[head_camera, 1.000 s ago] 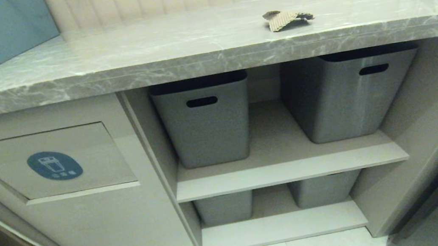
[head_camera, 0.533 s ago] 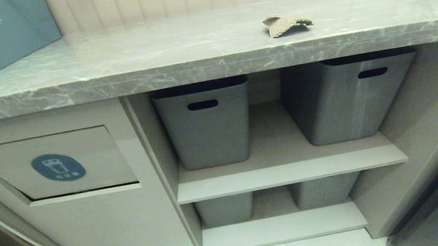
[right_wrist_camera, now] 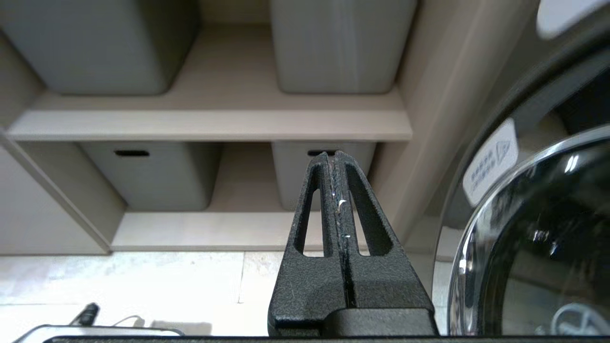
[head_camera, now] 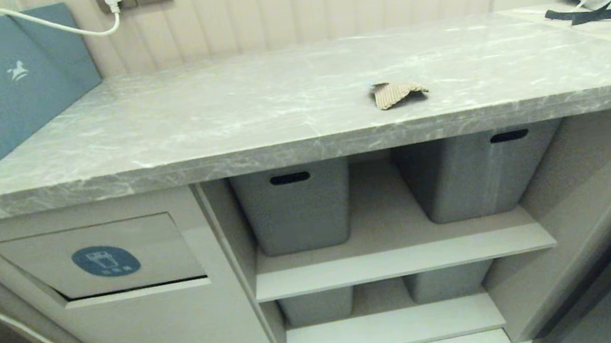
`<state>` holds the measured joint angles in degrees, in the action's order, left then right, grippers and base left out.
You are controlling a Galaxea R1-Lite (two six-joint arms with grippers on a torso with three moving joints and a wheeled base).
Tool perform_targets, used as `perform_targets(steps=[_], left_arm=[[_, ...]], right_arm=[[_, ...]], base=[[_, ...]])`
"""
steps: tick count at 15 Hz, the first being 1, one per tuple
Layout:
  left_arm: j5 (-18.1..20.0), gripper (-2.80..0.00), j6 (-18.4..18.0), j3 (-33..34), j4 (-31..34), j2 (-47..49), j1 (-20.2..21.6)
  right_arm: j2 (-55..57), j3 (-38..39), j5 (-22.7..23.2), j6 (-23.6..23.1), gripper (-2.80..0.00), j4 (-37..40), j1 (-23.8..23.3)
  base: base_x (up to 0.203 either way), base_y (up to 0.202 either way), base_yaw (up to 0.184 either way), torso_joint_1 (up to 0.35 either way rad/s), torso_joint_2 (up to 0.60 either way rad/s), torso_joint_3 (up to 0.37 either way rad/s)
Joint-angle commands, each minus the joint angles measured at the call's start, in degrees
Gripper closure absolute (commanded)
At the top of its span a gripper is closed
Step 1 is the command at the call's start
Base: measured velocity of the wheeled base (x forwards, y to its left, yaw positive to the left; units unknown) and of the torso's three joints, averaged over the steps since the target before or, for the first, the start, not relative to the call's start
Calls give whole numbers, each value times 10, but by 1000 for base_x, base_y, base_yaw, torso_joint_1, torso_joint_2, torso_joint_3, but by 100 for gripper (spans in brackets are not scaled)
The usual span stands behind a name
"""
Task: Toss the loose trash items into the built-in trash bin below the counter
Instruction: Pick up the garbage
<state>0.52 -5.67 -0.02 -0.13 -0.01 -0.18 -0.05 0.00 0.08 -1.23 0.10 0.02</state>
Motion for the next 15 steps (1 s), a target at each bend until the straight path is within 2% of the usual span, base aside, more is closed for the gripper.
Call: perform_targets(steps=[1,15], left_arm=[[0,0,0,0,1,1,0],[4,0,2,-2,1,1,0]], right_arm=[[0,0,1,-1,0,0,0],[0,0,0,7,0,-1,0]], base=[[0,0,0,185,-480,-287],[0,0,0,214,-497,-281]])
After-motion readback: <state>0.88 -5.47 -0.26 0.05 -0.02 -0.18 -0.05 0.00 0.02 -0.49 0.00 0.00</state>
